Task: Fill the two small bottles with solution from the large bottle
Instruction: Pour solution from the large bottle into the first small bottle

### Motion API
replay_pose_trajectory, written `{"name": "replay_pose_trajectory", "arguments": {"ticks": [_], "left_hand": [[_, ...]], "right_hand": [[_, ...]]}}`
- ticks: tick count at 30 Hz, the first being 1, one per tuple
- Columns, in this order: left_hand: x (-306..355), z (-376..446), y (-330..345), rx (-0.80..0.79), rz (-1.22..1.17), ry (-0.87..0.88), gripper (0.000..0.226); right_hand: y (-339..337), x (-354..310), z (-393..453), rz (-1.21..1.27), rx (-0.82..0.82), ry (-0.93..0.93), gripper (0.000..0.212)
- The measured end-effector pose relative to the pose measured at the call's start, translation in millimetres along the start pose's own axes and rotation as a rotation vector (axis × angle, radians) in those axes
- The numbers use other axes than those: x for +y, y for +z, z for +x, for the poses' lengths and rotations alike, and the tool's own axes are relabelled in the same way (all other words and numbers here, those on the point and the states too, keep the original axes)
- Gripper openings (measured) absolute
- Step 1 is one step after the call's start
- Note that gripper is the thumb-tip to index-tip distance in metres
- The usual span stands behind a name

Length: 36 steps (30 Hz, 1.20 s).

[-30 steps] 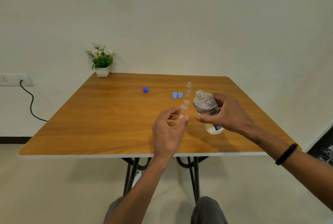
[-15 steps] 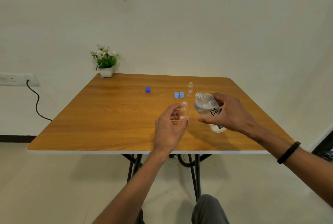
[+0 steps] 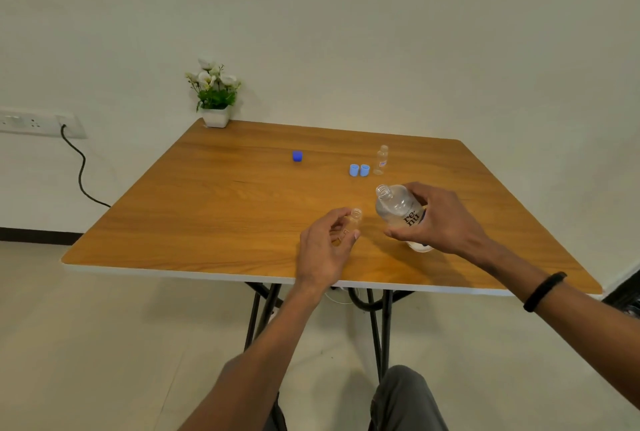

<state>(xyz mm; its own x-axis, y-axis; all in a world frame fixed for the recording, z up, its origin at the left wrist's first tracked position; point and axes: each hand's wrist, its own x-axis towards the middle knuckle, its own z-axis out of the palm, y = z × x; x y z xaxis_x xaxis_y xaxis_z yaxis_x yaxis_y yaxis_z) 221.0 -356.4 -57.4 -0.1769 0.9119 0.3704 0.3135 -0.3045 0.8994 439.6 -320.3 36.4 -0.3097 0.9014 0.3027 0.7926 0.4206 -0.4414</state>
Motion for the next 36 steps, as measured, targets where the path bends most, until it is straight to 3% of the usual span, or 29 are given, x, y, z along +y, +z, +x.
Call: {"name": "replay_pose_trajectory", "arguments": {"ticks": [13,25,36], "left_hand": [[4,-1,-6,-0.008,-0.136,-0.010,0.049],[2,-2,-7,0.048,-0.118,0.012,0.049],[-1,-1,-7,0.044,-0.108,0.023,0.050]], "right_hand": [[7,-8,5,-0.007,-0.033,-0.025,0.083],[4,-20,10,-0.176,-0.067,-0.035,0.077],[8,-18,11,-0.183,-0.106,-0.023,0.082]]}}
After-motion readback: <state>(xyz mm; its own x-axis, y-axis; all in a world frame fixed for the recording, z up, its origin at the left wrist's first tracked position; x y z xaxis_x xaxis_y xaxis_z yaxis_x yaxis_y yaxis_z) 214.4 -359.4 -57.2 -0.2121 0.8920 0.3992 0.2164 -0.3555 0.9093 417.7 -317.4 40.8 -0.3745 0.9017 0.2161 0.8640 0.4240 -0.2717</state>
